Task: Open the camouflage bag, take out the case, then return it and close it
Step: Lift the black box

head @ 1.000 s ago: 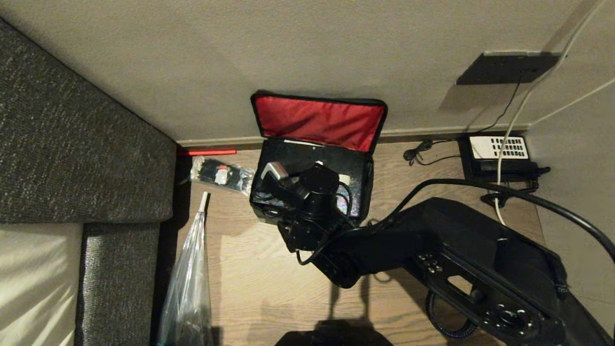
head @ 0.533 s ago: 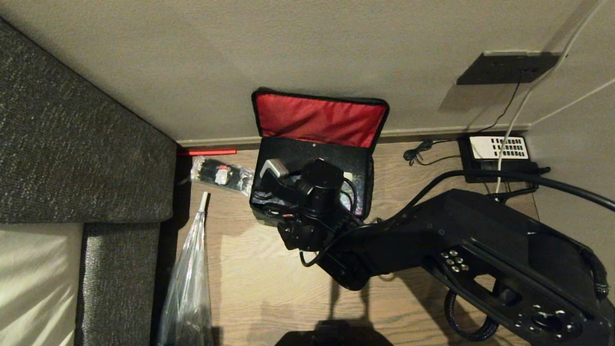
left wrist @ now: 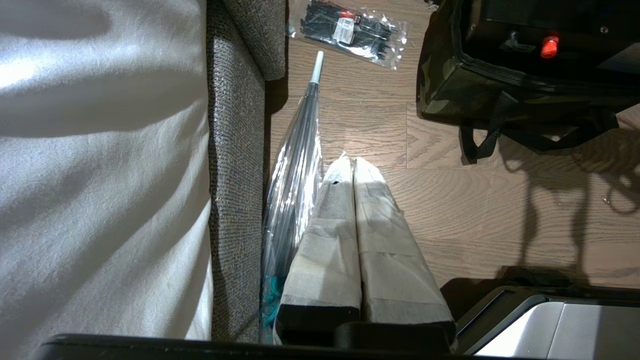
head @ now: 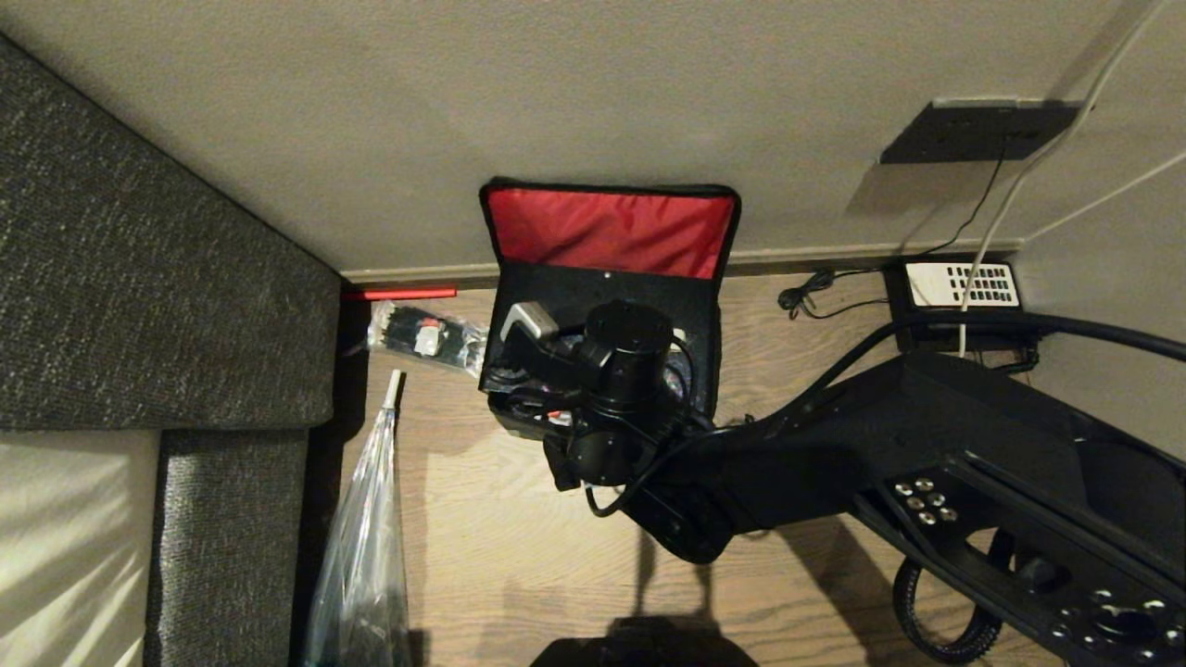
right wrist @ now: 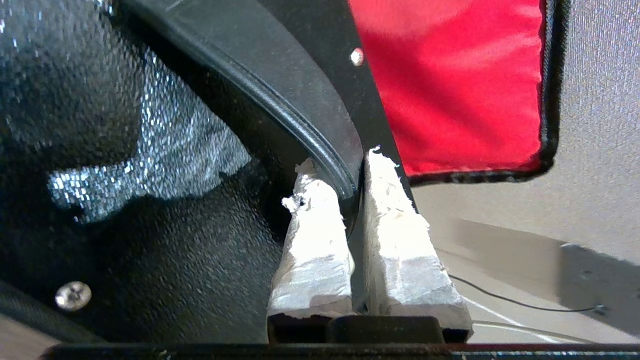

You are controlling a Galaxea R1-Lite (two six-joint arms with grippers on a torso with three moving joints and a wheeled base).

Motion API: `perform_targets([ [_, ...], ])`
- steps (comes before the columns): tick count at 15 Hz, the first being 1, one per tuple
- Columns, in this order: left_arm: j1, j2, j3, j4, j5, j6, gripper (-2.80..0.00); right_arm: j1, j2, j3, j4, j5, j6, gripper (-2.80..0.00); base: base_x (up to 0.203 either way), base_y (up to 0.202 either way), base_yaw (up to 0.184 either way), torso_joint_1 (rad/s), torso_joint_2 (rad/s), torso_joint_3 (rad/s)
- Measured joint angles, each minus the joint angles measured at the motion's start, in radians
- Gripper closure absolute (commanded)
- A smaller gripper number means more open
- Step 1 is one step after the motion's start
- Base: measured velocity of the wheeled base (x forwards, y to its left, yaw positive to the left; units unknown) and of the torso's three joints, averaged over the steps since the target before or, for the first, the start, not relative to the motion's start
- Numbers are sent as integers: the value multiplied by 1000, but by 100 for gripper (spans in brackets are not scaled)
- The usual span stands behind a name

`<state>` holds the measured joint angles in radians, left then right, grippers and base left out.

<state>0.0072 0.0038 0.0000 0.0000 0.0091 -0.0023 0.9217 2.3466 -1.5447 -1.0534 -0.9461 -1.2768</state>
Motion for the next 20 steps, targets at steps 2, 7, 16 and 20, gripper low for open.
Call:
perform_targets([
  [2,0,0,0,0,0,0,0,0,-17,24,-2,-11,-42,0,0,0,0,0,0,0],
  [7,0,-2,0,0,0,0,0,-1,-50,53,-5,-16,-92,0,0,0,0,0,0,0],
  [16,0,-3,0,0,0,0,0,-1,-74,65,-1,-15,-88,0,0,0,0,0,0,0],
  [20,0,-3,0,0,0,0,0,0,-75,64,0,-16,-87,0,0,0,0,0,0,0],
])
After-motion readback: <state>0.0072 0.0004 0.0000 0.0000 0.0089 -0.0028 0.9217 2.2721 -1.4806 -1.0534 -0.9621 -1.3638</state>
